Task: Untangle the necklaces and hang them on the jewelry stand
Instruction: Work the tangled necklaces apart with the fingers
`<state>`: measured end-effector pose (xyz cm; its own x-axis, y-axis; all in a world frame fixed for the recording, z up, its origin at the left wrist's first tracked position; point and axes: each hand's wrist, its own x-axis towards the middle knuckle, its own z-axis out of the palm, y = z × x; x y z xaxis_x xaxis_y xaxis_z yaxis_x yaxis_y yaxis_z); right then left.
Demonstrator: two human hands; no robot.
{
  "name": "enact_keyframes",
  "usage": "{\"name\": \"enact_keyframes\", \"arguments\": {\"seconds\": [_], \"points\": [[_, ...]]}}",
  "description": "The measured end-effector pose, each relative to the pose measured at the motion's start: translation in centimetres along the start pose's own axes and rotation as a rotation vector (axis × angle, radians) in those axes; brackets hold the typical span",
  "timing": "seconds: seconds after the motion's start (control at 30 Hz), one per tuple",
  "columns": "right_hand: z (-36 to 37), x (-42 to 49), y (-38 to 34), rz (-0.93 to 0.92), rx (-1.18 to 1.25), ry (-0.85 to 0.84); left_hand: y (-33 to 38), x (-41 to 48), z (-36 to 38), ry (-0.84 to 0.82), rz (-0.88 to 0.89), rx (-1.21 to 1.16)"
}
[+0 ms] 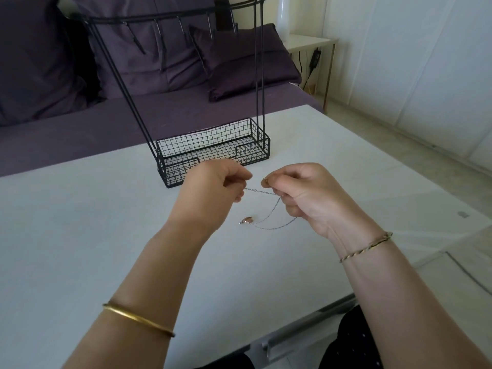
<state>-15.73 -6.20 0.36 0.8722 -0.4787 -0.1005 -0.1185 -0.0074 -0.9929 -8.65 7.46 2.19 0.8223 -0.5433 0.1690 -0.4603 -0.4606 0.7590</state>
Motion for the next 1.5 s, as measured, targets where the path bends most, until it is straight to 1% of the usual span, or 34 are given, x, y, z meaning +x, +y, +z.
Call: {"name": "enact_keyframes", "arguments": {"seconds": [0.2, 0.27, 0.37, 0.43, 0.6, 0.93, 1.07, 1.5], "points": [[-0.3, -0.1, 0.0, -0.036, -0.086, 0.0, 1.3, 0.3, -0.2, -0.068, 0.147, 0.339], [-0.3, -0.1, 0.0, -0.039, -0.109, -0.005, 1.4, 0.5, -0.2, -0.082, 0.159, 0.389], [-0.4, -0.2, 0.0, -0.045, -0.12, -0.025, 1.3, 0.4, -0.2, -0.055, 0.145, 0.356], [-0.4, -0.3, 0.0, -0.054, -0.124, -0.039, 1.2, 0.3, -0.1, -0.043, 0.114, 0.29], [-0.2, -0.4, -0.1, -0.087, -0.16, -0.064, 1.0, 0.0, -0.1, -0.061, -0.008, 0.096], [0.1, -0.8, -0.5, -0.115, -0.137, -0.085, 1.0, 0.2, 0.0, -0.093, -0.236, -0.162], [0.3, -0.9, -0.6, -0.119, -0.151, -0.085, 0.9, 0.2, 0.0, -0.123, -0.25, -0.147], [0.5, -1.1, -0.6, -0.115, -0.196, -0.069, 0.7, 0.1, 0.0, -0.099, -0.208, -0.027]]}}
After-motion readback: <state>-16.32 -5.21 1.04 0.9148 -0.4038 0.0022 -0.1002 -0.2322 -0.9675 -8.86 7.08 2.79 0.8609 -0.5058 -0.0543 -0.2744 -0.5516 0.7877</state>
